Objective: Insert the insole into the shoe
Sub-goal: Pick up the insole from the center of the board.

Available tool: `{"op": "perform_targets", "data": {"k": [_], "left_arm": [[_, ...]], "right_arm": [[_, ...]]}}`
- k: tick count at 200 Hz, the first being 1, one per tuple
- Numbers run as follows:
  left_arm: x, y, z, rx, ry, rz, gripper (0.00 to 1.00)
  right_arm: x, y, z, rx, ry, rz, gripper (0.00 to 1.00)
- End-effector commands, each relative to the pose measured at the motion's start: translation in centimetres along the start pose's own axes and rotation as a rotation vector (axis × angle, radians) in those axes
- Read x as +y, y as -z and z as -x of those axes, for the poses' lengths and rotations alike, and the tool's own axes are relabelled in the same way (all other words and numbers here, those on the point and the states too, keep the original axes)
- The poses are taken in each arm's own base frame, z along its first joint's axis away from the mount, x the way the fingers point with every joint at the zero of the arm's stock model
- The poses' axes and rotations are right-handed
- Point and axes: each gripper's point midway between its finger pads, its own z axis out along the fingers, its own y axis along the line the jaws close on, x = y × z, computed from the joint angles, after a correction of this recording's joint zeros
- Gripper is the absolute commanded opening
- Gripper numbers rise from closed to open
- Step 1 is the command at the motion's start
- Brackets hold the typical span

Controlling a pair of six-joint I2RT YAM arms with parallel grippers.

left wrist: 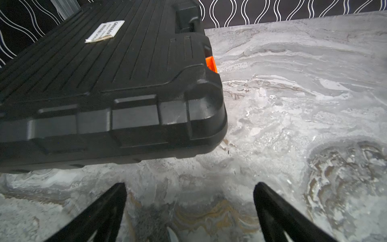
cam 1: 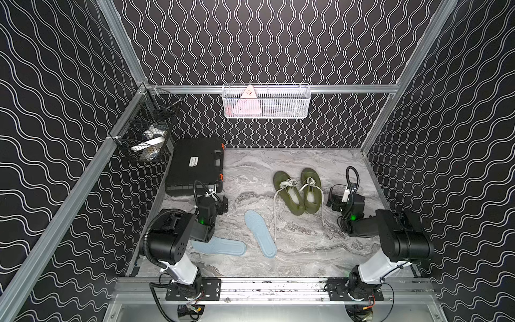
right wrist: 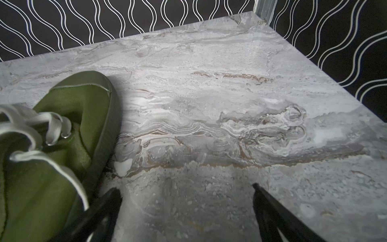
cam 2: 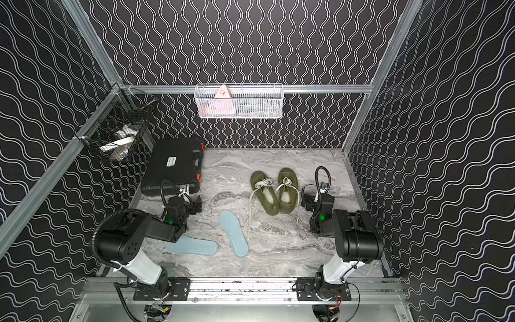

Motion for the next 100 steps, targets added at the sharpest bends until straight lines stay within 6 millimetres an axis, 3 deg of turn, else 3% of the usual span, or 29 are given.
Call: {"op": "perform_targets", "data": {"k": [1, 100], "left_arm": [[-0.01, -0.19, 2.28, -0.084, -0.001, -0.006, 0.99], [0.13, -0.53, 2.16, -0.068, 0.017, -0.036, 0.99]], "right_arm": [[0.52, -0.08, 2.11, -0.081, -0.017, 0.021, 1.00], [0.56, -0.12, 2.08, -0.079, -0.019, 0.023, 1.00]]}}
